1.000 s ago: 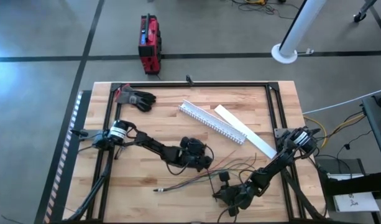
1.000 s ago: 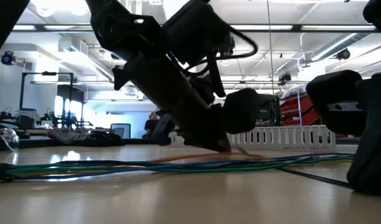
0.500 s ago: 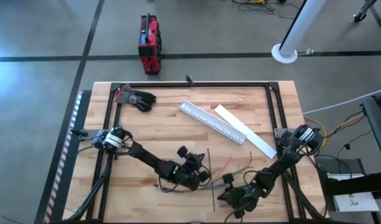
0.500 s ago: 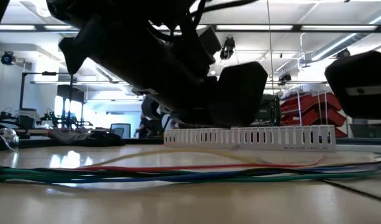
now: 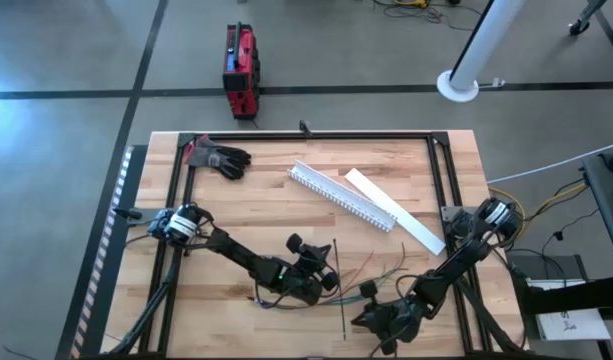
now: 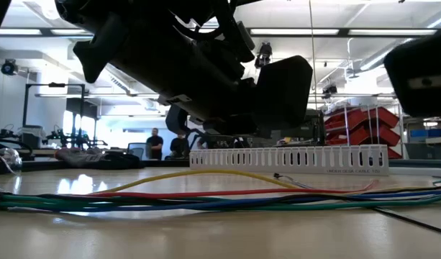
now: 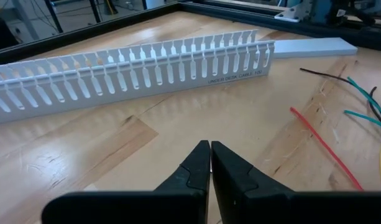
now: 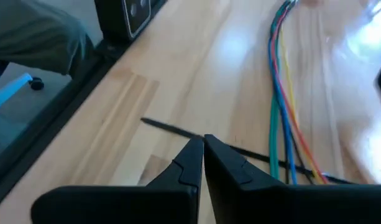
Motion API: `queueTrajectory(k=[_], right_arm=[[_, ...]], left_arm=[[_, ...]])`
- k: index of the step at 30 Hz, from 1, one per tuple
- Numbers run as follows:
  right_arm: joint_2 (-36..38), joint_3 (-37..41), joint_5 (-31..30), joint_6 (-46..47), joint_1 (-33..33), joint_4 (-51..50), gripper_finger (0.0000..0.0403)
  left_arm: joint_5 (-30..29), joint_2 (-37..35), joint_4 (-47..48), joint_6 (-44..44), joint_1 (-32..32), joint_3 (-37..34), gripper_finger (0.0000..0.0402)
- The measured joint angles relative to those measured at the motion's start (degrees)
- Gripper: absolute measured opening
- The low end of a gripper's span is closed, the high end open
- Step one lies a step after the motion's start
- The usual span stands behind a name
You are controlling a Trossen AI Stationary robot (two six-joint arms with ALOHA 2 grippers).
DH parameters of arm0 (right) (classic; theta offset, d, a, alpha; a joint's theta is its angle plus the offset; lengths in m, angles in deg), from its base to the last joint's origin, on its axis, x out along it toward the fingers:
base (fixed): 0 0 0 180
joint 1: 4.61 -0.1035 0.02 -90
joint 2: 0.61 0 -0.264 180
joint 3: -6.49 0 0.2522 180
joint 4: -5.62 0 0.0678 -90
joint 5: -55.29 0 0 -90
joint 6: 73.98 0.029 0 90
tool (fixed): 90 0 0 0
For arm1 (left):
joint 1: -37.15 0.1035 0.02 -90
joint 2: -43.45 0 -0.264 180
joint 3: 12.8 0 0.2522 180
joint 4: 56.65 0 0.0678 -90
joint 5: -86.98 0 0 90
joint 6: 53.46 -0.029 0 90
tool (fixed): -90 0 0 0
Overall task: Ziptie cables
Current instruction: Wrap the cables together using the zip tie
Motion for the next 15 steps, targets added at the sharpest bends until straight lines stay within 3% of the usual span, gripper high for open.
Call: queueTrajectory(k=[6,11,15], right_arm=[[5.02,-0.04,-1.59,5.02,0.8,-4.98,0.005],[10.24,-0.07,-9.18,14.08,2.21,-15.21,0.0114],[13.81,-0.11,-11.4,24.88,6.22,-22.65,0.0147]], left_arm=[[2.79,-2.4,4.35,-0.73,0.03,0.0,0.0],[5.24,-7.16,17.09,2.26,-1.12,0.0,0.0],[5.26,-9.82,27.56,7.96,-3.28,0.0,0.0]])
